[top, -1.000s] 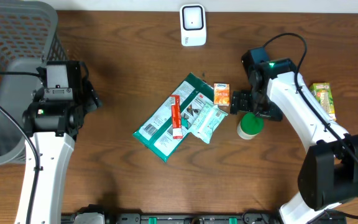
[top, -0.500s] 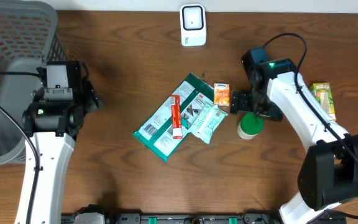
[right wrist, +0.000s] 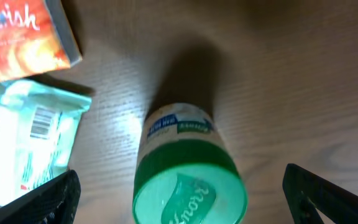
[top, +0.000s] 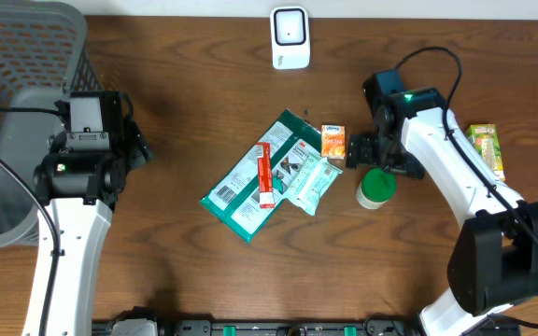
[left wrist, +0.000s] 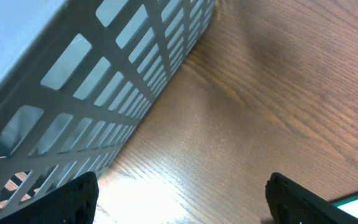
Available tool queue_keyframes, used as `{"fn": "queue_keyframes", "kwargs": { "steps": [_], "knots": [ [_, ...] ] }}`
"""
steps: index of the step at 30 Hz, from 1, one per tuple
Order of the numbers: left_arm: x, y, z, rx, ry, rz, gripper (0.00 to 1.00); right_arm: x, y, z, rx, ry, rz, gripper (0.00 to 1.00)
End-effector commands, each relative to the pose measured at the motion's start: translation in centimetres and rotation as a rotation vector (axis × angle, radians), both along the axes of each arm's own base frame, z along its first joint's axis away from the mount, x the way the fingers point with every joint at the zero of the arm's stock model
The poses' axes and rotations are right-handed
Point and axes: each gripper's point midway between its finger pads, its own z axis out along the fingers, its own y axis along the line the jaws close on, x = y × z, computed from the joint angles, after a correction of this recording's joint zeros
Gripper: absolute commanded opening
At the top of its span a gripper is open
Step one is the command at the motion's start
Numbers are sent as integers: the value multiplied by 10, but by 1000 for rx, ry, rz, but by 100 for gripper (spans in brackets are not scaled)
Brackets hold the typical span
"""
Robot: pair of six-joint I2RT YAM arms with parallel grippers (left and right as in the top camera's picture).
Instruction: Scan the item barcode
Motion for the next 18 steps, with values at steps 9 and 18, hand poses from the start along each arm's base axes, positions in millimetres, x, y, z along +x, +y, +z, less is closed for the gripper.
{"fn": "queue_keyframes", "kwargs": {
  "steps": [9, 18],
  "knots": [
    [0, 4, 5, 16, -8, 5, 87, 3, -13, 25, -87, 1, 252, 99],
    [0, 4, 5, 16, -8, 5, 87, -20, 31, 41, 182, 78, 803, 93]
  ]
}}
